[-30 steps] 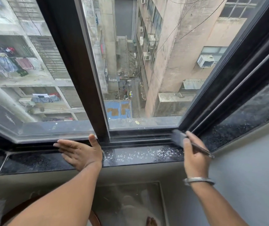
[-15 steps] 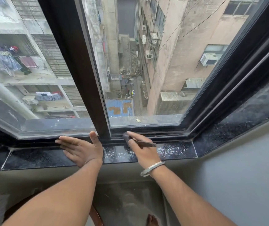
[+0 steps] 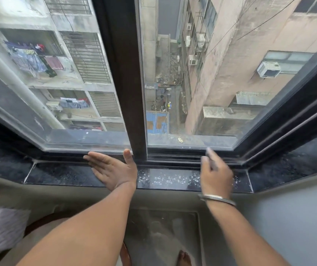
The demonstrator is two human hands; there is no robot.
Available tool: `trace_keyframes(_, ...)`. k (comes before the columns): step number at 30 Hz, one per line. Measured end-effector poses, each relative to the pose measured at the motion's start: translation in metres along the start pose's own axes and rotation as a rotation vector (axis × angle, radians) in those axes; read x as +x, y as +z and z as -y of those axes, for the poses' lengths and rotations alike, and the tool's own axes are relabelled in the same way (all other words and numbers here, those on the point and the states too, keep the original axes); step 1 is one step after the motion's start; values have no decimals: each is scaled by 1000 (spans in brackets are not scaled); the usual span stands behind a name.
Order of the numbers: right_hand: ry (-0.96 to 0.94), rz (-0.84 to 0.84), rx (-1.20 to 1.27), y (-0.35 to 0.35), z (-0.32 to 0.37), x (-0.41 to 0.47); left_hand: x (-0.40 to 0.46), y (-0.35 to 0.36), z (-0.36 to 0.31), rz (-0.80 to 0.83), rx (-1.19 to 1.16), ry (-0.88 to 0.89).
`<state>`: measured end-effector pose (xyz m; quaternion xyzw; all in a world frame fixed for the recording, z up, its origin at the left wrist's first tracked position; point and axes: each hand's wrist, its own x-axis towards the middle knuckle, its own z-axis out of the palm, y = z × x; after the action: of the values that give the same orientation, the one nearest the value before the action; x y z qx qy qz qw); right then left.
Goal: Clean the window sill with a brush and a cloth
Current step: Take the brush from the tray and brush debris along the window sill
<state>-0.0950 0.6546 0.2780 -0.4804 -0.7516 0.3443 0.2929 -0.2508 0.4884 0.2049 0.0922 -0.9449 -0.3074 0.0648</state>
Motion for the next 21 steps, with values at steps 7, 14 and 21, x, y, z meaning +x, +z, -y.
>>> trace_keyframes(7, -241, 445, 251, 57, 38, -45, 2, 3, 4, -2, 4, 1)
trace_keyframes(14, -389, 485, 401, -6, 12, -1, 4, 7, 6, -4, -18, -6)
trace_keyframes(21, -570, 446, 88, -45, -41, -6, 4, 7, 6, -20, -23, -6)
